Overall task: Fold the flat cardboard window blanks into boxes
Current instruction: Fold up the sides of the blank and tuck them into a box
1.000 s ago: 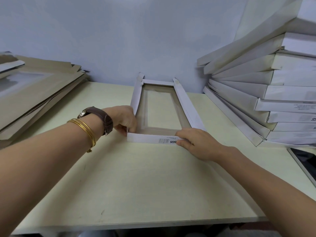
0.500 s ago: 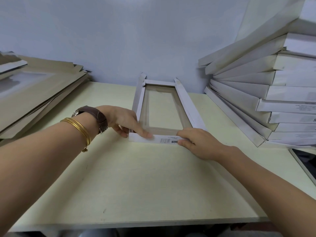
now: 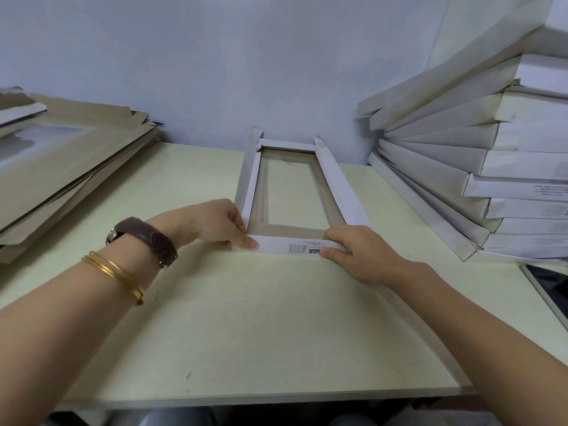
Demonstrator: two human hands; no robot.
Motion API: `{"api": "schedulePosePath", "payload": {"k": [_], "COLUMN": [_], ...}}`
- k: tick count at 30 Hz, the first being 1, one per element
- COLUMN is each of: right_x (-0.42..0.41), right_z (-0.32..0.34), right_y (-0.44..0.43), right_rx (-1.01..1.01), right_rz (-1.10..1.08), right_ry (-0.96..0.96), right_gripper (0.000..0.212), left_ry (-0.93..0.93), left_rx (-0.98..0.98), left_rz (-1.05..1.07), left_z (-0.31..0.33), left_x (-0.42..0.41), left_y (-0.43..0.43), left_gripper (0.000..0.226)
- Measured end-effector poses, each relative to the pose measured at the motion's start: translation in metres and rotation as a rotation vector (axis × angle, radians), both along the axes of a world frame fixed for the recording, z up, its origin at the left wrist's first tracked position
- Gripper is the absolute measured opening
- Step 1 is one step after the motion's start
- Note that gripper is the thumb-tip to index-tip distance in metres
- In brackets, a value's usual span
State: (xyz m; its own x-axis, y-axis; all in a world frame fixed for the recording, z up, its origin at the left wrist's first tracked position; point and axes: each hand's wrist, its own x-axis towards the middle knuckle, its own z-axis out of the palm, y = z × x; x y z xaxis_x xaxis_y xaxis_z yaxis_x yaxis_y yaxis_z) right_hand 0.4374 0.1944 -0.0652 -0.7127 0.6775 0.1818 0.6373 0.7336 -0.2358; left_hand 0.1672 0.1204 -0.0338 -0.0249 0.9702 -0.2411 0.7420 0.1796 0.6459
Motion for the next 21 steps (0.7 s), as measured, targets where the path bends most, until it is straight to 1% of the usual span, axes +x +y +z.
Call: {"api": "schedulePosePath", "payload": {"k": [4, 8, 10, 13, 16, 17, 19, 21], "right_x": [0.001, 0.006, 0.009, 0.017, 0.028, 0.031, 0.037, 0.041], "right_z": [-0.002, -0.001, 0.0, 0.006, 0.012, 0.015, 0.023, 0.028], "right_y": [-0.002, -0.004, -0.003, 0.0, 0.002, 0.002, 0.002, 0.005], "right_rx": [0.009, 0.035, 0.053, 0.073, 0.088, 0.087, 0.077, 0.068], "right_rz": [-0.036, -0.034, -0.018, 0.006, -0.005, -0.007, -0.003, 0.009], "right_ry": [0.058, 0.08, 0.044, -0.032, -0.131, -0.167, -0.228, -0.226], "right_gripper": [0.025, 0.025, 0.02, 0.013, 0.007, 0.011, 0.025, 0.034], "left_ry": [0.023, 0.011, 0.023, 0.057, 0.093, 0.111, 0.147, 0.192], "left_rx": [0.112, 0.188, 0.215, 0.256, 0.25, 0.233, 0.192, 0.155], "left_rz": [0.046, 0.026, 0.015, 0.004, -0.015, -0.023, -0.024, -0.016], "left_z": [-0.012, -0.018, -0.02, -0.021, -0.019, -0.017, -0.012, -0.007], "left_x": [0.002, 0.001, 0.0, 0.001, 0.0, -0.002, -0.008, -0.016], "left_y": [-0.004, -0.007, -0.009, -0.01, -0.01, -0.01, -0.012, -0.015], "left_gripper": [0.045, 0.047, 0.047, 0.053, 0.053, 0.05, 0.043, 0.036]}}
